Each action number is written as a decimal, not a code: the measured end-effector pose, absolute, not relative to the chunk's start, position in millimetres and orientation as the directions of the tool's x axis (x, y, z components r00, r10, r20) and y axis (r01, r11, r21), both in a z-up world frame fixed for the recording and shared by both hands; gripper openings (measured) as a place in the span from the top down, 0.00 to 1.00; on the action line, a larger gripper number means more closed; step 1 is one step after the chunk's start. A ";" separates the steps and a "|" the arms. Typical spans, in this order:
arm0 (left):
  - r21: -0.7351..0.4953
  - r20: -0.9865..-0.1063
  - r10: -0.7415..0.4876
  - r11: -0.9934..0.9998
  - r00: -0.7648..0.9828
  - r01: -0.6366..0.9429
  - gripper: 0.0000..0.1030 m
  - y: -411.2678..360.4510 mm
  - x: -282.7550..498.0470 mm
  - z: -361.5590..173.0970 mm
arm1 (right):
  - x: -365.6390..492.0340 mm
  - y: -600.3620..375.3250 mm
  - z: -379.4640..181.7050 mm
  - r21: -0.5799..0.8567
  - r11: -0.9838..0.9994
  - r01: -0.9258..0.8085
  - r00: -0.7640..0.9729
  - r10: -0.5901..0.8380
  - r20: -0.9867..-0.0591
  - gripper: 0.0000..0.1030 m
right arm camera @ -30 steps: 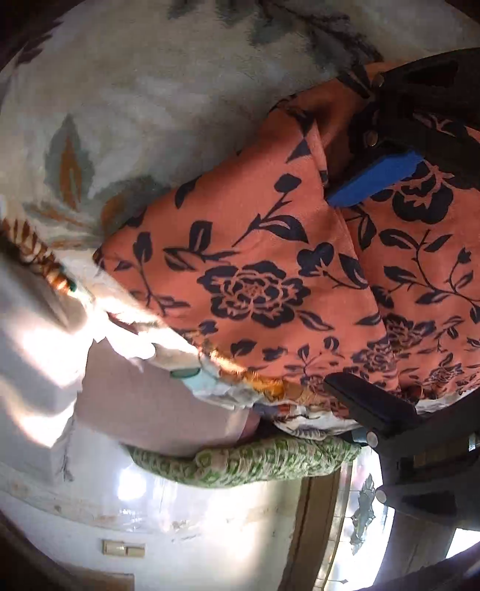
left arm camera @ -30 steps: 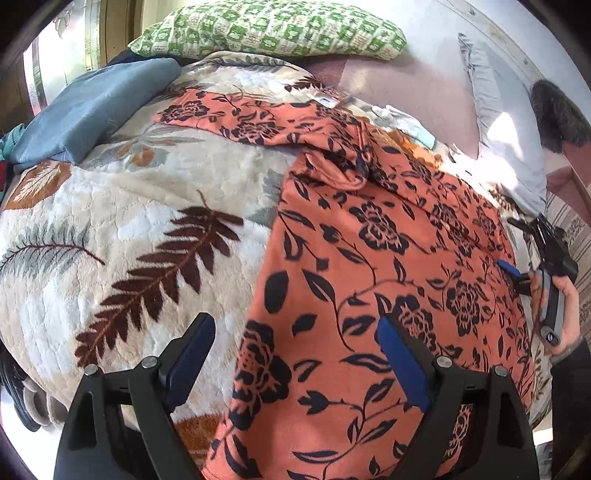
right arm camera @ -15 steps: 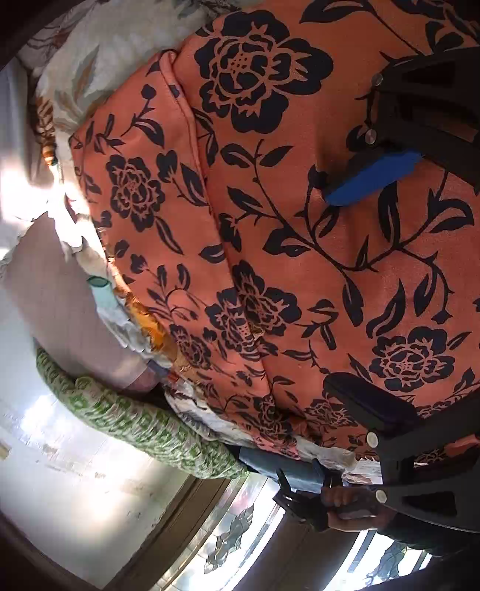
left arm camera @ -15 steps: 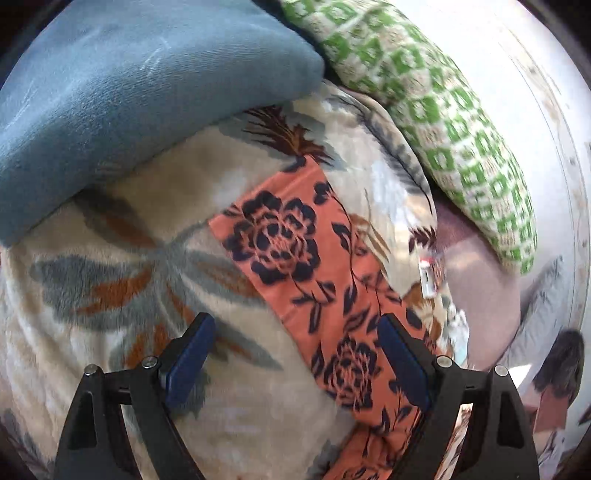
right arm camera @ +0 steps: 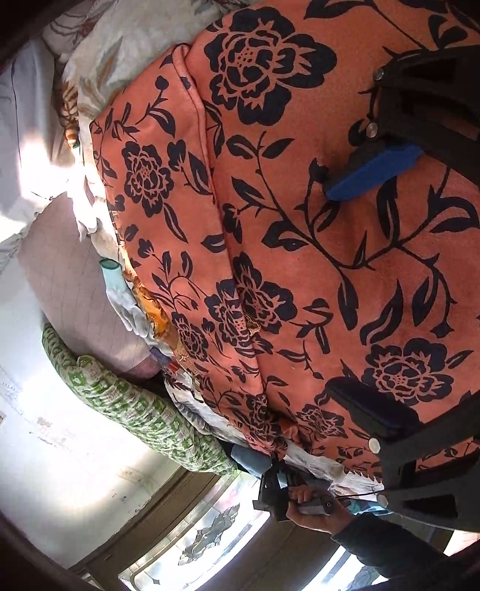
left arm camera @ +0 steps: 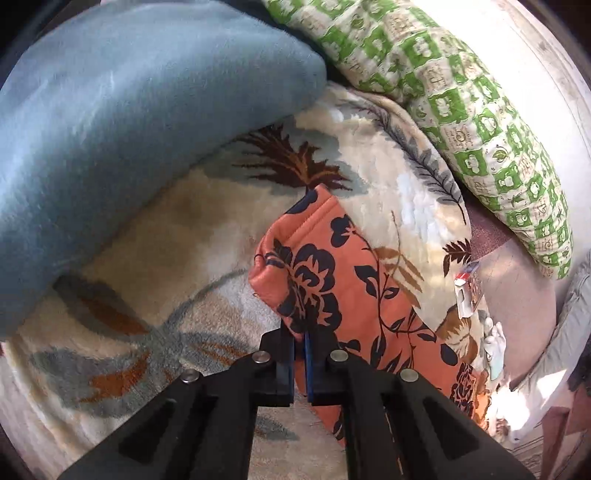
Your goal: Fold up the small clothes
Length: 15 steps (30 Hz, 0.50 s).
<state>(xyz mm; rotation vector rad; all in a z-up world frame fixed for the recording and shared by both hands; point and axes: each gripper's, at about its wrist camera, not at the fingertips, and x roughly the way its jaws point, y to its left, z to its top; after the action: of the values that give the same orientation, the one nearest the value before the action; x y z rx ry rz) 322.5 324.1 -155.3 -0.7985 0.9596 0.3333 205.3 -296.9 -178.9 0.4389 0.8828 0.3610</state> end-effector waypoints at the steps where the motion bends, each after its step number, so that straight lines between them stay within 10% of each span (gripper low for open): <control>1: -0.449 -0.819 -0.060 0.686 0.571 -0.572 0.97 320.7 321.6 -141.6 | 204.5 -296.9 -179.3 0.507 0.852 -0.128 0.589 0.477 -0.652 0.04; 15: -0.266 -0.452 -0.033 0.959 0.891 -0.099 0.97 109.4 313.9 131.6 | 200.1 -309.3 -182.5 0.588 0.793 -0.162 0.614 0.547 -0.568 0.02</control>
<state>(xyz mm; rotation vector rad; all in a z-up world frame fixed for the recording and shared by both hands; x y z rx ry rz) 313.9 109.4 131.6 -0.2886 0.4712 0.0348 200.1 -309.3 -182.5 0.5197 0.8134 0.4306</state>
